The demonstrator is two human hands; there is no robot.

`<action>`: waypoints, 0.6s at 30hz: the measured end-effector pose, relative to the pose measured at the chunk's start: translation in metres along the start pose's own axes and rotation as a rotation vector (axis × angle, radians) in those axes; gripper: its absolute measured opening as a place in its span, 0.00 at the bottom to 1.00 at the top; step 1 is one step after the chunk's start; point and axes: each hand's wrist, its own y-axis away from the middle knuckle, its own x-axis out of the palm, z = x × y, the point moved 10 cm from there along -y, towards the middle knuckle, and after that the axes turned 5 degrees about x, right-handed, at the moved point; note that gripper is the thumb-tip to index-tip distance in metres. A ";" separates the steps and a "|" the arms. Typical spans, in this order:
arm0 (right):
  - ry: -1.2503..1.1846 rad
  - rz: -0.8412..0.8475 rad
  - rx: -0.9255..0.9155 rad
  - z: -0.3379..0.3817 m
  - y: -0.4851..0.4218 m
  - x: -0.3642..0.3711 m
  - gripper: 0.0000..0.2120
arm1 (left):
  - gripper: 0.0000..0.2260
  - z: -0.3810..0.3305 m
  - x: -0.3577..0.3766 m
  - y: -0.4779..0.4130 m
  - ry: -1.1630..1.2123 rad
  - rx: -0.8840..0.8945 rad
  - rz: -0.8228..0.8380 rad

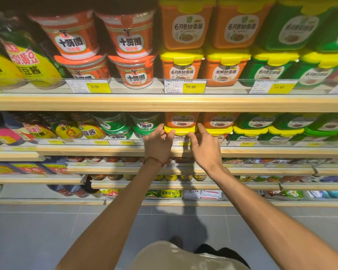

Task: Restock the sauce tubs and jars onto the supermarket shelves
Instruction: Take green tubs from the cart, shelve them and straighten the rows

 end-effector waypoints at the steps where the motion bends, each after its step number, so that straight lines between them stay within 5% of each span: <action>1: 0.016 0.007 -0.023 -0.001 0.004 -0.002 0.24 | 0.12 0.000 -0.001 0.006 0.014 -0.004 0.015; 7: 0.252 0.049 -0.213 -0.002 0.031 -0.024 0.20 | 0.19 -0.007 -0.002 0.043 -0.137 0.046 0.076; 11: 0.454 0.037 -0.326 -0.006 0.048 -0.046 0.20 | 0.22 -0.044 0.003 0.066 -0.242 0.239 0.100; 15: 0.485 0.008 -0.331 -0.023 0.060 -0.090 0.20 | 0.23 -0.094 0.014 0.093 -0.361 0.423 0.042; 18: 0.469 -0.029 -0.371 -0.038 0.071 -0.137 0.22 | 0.23 -0.137 0.032 0.114 -0.485 0.405 0.146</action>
